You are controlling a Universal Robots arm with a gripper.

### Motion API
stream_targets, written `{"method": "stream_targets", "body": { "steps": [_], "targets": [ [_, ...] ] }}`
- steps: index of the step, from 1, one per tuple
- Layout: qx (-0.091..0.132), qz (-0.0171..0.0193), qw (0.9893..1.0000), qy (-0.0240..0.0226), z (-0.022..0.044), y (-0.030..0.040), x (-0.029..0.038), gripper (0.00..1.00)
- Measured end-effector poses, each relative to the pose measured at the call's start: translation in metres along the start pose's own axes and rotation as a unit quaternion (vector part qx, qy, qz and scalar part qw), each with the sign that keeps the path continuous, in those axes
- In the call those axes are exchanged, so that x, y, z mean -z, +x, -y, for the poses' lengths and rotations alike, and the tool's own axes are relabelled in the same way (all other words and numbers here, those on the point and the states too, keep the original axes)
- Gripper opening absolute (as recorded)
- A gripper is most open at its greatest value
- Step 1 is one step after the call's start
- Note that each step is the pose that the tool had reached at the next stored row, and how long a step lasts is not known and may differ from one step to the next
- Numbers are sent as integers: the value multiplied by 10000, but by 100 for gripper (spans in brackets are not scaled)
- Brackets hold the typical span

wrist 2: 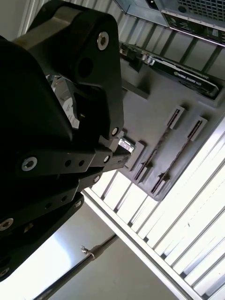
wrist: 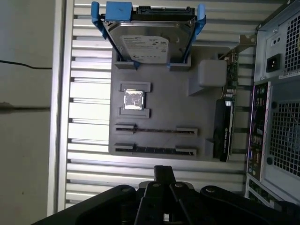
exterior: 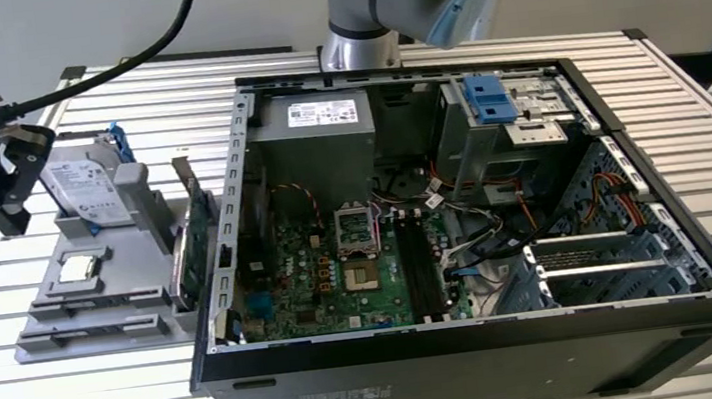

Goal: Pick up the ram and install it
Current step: 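Pick up the ram and move it above insertion slot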

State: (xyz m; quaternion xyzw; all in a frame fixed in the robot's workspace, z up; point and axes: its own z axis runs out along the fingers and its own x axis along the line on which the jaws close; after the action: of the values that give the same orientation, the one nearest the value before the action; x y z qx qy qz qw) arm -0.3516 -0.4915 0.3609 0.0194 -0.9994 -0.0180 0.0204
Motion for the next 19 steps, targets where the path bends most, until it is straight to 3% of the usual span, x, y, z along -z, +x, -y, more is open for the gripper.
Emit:
{"method": "stream_targets", "body": {
  "steps": [6, 15, 19],
  "targets": [
    [13, 20, 10000, 1, 0, 8, -3, 0],
    [30, 146, 9999, 7, 0, 11, -20, 0],
    [30, 152, 9999, 7, 0, 11, -23, 0]
  ]
}}
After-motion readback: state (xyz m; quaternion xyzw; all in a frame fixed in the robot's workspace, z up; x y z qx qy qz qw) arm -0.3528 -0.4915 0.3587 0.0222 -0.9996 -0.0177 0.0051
